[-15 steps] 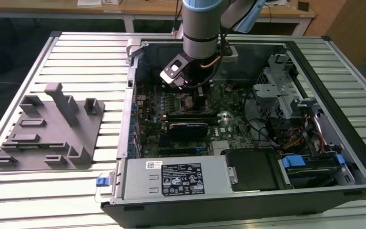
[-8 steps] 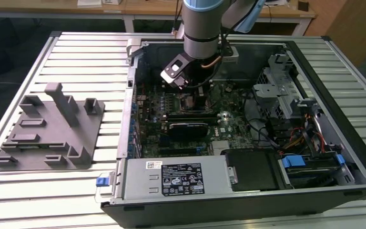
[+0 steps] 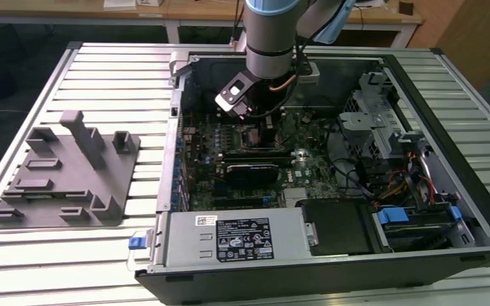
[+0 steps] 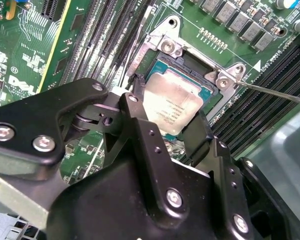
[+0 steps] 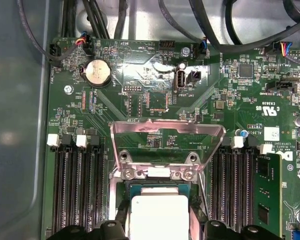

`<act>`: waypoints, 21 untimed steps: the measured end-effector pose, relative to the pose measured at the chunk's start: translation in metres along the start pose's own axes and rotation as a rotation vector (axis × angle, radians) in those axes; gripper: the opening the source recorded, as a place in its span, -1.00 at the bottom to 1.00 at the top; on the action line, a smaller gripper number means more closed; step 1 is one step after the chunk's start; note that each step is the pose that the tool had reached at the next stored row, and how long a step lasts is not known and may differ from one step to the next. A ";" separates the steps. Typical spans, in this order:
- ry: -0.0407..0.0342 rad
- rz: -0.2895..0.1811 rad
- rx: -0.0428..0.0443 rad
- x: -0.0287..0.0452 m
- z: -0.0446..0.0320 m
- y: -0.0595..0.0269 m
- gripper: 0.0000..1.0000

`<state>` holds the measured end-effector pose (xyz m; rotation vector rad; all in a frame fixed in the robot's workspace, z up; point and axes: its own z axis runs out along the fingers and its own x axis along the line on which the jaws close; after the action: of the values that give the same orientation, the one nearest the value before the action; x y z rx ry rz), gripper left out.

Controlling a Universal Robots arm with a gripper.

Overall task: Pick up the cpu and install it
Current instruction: 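Place the cpu into insertion slot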

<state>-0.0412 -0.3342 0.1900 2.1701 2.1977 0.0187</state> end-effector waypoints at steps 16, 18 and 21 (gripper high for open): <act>0.0009 0.000 -0.0003 0.0002 0.0001 -0.0031 0.09; 0.0008 0.000 -0.0003 0.0002 0.0000 -0.0035 0.09; 0.0008 0.000 -0.0003 0.0005 0.0000 -0.0039 0.09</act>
<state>-0.0452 -0.3338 0.1898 2.1705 2.1979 0.0199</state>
